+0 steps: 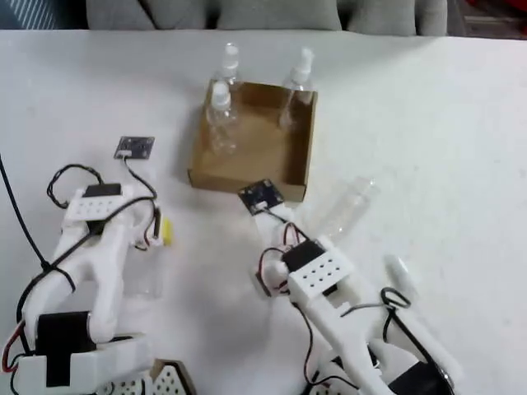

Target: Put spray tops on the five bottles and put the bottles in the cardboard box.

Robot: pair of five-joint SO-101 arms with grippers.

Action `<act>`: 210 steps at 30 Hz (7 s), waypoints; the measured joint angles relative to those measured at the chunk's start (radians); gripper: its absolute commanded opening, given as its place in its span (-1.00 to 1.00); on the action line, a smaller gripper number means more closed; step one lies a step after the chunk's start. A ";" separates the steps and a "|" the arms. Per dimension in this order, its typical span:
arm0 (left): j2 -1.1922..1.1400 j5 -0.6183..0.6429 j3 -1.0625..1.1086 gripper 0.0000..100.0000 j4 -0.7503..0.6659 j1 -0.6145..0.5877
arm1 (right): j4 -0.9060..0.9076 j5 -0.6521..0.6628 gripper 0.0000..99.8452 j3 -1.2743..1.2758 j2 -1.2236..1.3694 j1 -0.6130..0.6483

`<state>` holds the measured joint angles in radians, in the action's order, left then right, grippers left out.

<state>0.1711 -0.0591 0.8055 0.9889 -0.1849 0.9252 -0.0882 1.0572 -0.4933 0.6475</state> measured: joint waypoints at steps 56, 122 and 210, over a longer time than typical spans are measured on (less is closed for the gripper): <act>0.000 0.000 0.000 -0.96 0.000 0.000 | 0.008 0.170 -0.68 0.023 -0.046 -0.279; 0.044 -0.005 0.009 -0.96 -0.032 0.097 | 0.035 0.256 -0.97 0.017 -0.063 -0.396; 1.645 0.109 0.790 -0.96 -0.373 0.367 | -0.755 0.255 -0.97 -0.545 -0.164 0.028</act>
<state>1.8159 0.0499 1.5957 0.6160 0.1818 0.1703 0.1665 0.5125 -0.6575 0.6751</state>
